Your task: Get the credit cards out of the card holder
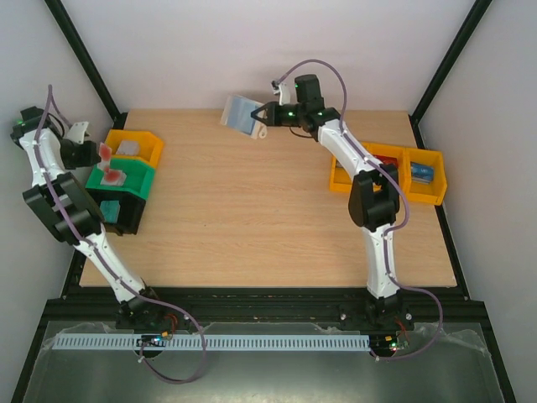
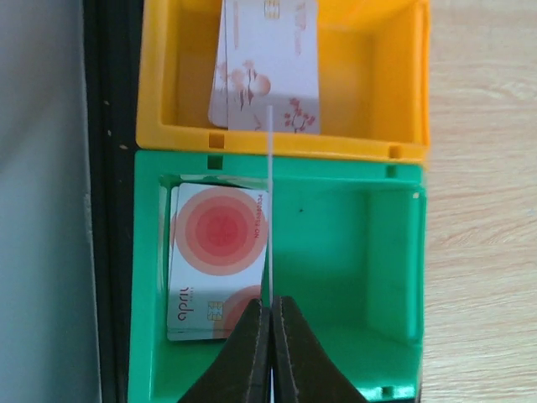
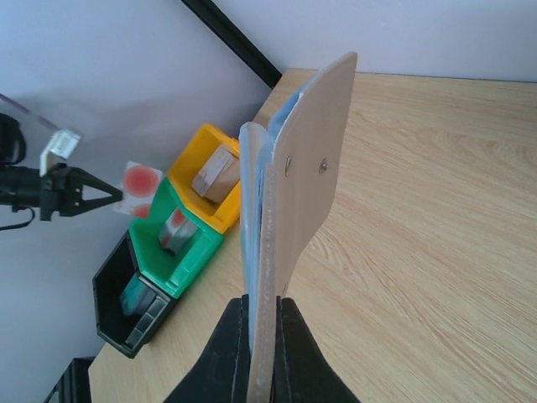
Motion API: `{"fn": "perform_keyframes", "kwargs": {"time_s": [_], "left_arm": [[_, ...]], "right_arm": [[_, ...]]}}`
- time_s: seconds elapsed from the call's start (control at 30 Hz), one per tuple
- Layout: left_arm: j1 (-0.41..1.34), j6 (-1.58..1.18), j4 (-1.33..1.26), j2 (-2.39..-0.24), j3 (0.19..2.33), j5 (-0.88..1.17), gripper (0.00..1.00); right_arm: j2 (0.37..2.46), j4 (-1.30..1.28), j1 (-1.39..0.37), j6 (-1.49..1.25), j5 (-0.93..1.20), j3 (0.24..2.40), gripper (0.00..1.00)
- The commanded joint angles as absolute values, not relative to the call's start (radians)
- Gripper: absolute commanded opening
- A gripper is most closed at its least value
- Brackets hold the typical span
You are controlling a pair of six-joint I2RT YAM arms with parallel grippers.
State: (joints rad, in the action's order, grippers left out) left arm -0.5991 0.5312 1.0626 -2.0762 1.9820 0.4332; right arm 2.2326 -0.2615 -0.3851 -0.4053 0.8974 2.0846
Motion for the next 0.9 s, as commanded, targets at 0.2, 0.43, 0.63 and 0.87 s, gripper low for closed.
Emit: {"fn": "perform_keyframes", "kwargs": {"time_s": [0.2, 0.43, 0.63, 0.87], "left_arm": [[-0.59, 0.62, 1.196, -2.159, 2.006, 0.377, 0.02], [-0.598, 0.643, 1.218, -2.202, 2.021, 0.339, 0.02], [-0.613, 0.658, 1.229, -2.209, 2.003, 0.334, 0.02], [-0.63, 0.675, 1.273, -2.215, 2.014, 0.344, 0.02]], "right_arm": [[2.358, -0.265, -0.375, -0.465, 0.948, 2.223, 0.02], [2.373, -0.253, -0.373, -0.481, 0.957, 2.24, 0.02], [2.388, -0.221, -0.373, -0.521, 0.963, 2.248, 0.02], [2.404, -0.211, -0.373, -0.54, 0.972, 2.258, 0.02]]}}
